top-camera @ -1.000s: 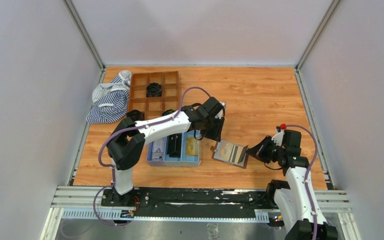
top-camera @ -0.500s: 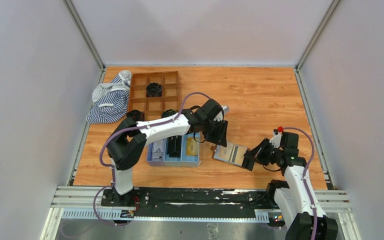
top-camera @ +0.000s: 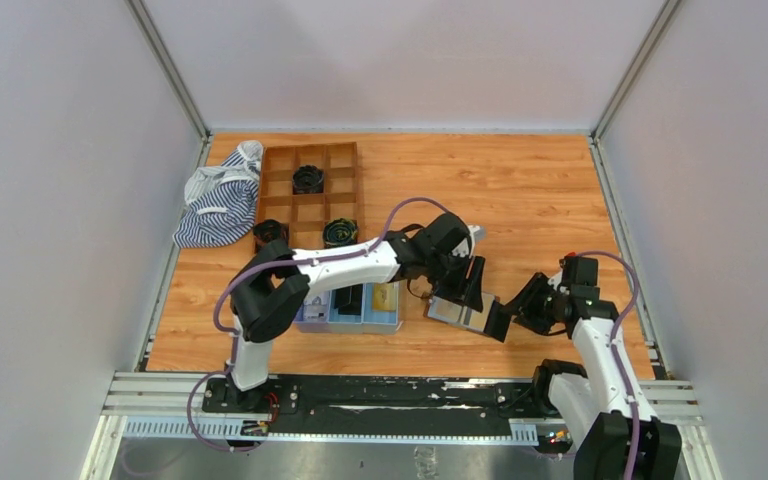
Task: Take the credit cards out of the card holder
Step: Pick up the credit card from the center of the board.
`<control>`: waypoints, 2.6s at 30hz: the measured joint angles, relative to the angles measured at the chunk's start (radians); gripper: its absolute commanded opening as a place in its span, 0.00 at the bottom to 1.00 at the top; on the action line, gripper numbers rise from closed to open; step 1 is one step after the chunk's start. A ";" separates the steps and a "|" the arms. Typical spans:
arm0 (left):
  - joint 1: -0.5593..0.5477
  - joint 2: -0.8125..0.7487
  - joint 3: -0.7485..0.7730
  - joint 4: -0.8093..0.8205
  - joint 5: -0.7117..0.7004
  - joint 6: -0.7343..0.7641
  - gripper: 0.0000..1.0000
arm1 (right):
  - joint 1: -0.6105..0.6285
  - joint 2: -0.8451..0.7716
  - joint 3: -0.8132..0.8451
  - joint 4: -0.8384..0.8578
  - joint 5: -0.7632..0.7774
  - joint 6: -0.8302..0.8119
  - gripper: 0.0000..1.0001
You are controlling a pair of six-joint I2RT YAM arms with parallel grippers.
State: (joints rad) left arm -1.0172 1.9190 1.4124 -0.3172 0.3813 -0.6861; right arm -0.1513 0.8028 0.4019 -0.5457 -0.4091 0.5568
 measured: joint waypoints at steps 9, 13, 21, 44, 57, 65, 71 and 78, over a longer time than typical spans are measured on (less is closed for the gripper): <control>-0.020 0.094 0.009 0.061 0.027 -0.078 0.59 | 0.000 0.019 -0.001 -0.027 0.058 0.005 0.58; -0.019 0.114 0.009 0.089 0.042 -0.103 0.59 | 0.000 0.020 -0.009 -0.021 0.056 0.011 0.58; -0.022 0.168 0.009 0.143 0.065 -0.150 0.59 | -0.019 0.031 -0.051 0.005 0.010 0.051 0.58; -0.026 0.187 0.009 0.220 0.069 -0.208 0.48 | -0.061 0.066 -0.143 0.157 -0.169 0.129 0.40; -0.026 0.237 0.008 0.249 0.082 -0.235 0.00 | -0.068 0.079 -0.151 0.174 -0.193 0.132 0.41; -0.026 0.233 0.008 0.248 0.085 -0.232 0.00 | -0.082 0.050 -0.093 0.072 -0.160 0.107 0.57; -0.026 0.121 -0.011 0.172 0.079 -0.183 0.00 | -0.087 -0.057 0.129 -0.087 -0.023 0.056 0.58; -0.027 -0.144 0.023 -0.057 -0.043 -0.046 0.00 | -0.090 -0.076 0.275 -0.152 0.060 0.022 0.59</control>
State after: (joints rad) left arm -1.0443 1.7752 1.4357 -0.3744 0.3378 -0.7319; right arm -0.2409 0.7265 0.6773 -0.6975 -0.3489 0.5789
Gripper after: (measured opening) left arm 0.007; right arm 0.585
